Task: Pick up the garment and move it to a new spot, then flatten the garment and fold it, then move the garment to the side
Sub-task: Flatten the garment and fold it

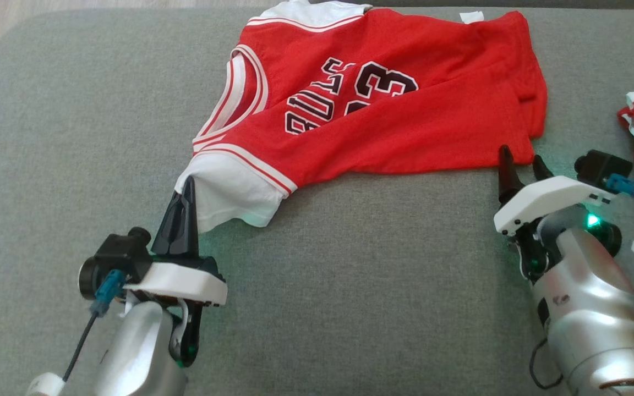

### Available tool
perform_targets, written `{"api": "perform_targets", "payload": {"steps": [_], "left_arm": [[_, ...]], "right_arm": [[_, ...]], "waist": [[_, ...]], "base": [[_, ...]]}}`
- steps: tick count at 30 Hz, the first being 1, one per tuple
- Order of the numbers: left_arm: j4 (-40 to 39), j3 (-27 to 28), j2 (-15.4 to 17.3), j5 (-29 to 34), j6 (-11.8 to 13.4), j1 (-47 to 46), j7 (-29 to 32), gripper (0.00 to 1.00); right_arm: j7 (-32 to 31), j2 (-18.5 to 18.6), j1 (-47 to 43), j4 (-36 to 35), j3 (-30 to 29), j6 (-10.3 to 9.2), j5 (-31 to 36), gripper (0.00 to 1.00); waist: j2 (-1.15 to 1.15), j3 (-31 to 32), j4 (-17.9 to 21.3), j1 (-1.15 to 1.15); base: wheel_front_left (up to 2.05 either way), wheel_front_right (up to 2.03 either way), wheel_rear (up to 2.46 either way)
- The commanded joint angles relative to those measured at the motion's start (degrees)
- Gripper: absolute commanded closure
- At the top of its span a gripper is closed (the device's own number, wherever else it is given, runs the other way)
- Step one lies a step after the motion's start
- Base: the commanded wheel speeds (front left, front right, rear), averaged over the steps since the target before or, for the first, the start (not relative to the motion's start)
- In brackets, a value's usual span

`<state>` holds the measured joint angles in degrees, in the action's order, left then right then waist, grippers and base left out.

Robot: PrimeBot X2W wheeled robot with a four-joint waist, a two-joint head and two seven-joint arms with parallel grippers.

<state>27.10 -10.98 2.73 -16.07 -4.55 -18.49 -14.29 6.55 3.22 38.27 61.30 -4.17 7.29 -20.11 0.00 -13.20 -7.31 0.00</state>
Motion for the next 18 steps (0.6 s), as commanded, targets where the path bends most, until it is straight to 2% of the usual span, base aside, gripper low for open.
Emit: {"api": "perform_targets", "payload": {"steps": [1, 2, 3, 6, 12, 16, 18], "left_arm": [[-1.8, 1.7, 0.5, 0.6, -0.1, -1.8, -0.7, 1.0], [-1.8, 1.7, 0.4, 0.6, -0.1, -1.8, -0.7, 1.0], [-1.8, 1.9, 0.4, 0.6, 0.0, -1.8, -0.7, 1.0], [-1.8, 2.5, 0.5, 0.6, 0.1, -1.5, -0.7, 1.0], [-3.6, 5.2, 1.0, -0.7, -0.1, -0.5, -0.7, 1.0], [-5.8, 7.3, 1.1, -2.7, -0.6, -0.2, -0.7, 1.0], [-7.9, 9.0, 1.1, -5.7, -1.3, -0.8, -0.7, 1.0]], "right_arm": [[0.0, -0.3, 1.6, 0.3, 2.3, 0.2, -1.2, 0.09], [-0.2, -0.3, 1.8, 0.7, 3.5, 0.2, -2.4, 0.38], [0.3, -0.3, 2.0, 0.7, 4.7, 0.2, -3.6, 1.0], [3.0, -0.3, 2.0, 0.1, 8.1, 0.2, -5.5, 1.0], [7.6, -0.3, 1.5, -3.2, 11.7, 0.2, -4.4, 1.0], [8.3, 0.1, -0.1, -9.1, 13.3, 0.2, -2.9, 1.0], [8.4, 1.5, -1.4, -15.6, 15.2, 0.2, -2.4, 1.0]], "waist": [[0.0, 0.1, 0.1, 0.0], [0.0, 0.1, 0.2, 0.0], [0.0, 0.2, 0.4, 0.0], [0.0, 0.6, 1.4, 0.0], [0.0, 2.4, 4.4, 0.0], [0.0, 4.4, 6.3, 0.0], [0.0, 6.0, 7.6, 0.0]], "base": [[0.0, 0.0, 0.0], [0.0, 0.0, 0.0], [0.0, 0.0, 0.0], [0.0, 0.0, 0.0], [0.0, 0.0, 0.0], [0.0, 0.0, 0.0], [0.0, 0.0, 0.0]]}}
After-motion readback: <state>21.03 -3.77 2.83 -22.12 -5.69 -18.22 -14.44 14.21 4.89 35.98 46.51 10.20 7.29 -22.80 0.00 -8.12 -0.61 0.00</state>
